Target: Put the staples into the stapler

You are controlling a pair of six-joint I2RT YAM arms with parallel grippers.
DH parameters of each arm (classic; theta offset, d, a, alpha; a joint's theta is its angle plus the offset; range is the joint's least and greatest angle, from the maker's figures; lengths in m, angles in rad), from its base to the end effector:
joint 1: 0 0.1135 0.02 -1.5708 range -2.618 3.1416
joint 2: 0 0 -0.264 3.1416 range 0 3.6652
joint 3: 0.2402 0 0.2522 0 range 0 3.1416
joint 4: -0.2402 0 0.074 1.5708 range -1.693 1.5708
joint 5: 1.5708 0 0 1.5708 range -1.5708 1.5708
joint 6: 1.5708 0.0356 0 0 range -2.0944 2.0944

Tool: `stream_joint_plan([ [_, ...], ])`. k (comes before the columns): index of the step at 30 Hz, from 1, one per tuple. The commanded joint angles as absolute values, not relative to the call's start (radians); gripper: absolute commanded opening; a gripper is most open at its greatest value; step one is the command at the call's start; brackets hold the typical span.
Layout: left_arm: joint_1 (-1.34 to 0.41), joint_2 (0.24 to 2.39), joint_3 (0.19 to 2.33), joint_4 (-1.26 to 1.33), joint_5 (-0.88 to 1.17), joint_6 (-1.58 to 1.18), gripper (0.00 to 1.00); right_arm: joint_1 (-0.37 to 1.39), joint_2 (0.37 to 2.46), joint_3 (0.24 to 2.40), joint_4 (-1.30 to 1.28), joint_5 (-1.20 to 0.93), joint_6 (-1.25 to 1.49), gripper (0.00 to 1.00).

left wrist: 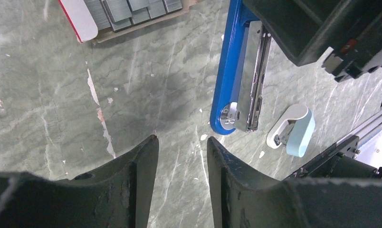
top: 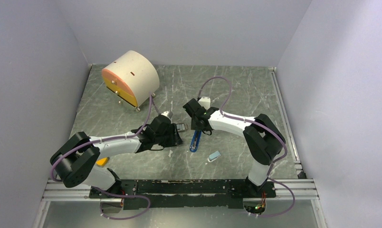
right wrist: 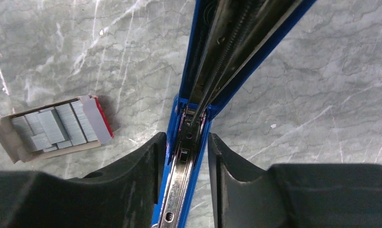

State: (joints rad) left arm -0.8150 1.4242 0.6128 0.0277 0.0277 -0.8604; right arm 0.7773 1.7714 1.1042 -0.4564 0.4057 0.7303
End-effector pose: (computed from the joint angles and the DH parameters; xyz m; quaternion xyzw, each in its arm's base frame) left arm 0.1853 -0.1981 0.1610 -0.0156 0.9233 -0.2935 0.2471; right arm 0.2581 0.2343 0.1715 0.0222 0.9559 0.0054 0.2928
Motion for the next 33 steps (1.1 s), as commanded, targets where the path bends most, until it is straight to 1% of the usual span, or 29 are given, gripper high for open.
stream_joint_plan([
  [1,-0.811,1.425,0.608,0.035,0.026,-0.840,0.48,0.785,1.797,1.137,-0.469,0.443,0.739,0.37],
  [5,-0.811,1.418,0.614,0.031,0.023,-0.836,0.49,0.785,1.806,1.141,-0.459,0.463,0.735,0.25],
  [14,-0.811,1.375,0.622,0.005,0.002,-0.851,0.47,0.719,1.853,1.228,-0.343,0.473,0.579,0.24],
  [22,-0.811,1.320,0.623,-0.051,-0.075,-0.866,0.48,0.625,1.977,1.345,-0.240,0.355,0.415,0.27],
  [25,-0.811,1.308,0.629,-0.065,-0.086,-0.867,0.48,0.593,2.035,1.408,-0.261,0.305,0.379,0.27],
  [29,-0.811,1.307,0.637,-0.075,-0.085,-0.870,0.49,0.583,2.050,1.429,-0.264,0.304,0.365,0.28],
  [31,-0.810,1.308,0.635,-0.068,-0.079,-0.876,0.50,0.583,2.042,1.432,-0.272,0.298,0.372,0.31],
  [33,-0.810,1.311,0.632,-0.059,-0.074,-0.880,0.50,0.583,2.028,1.436,-0.291,0.292,0.387,0.38],
])
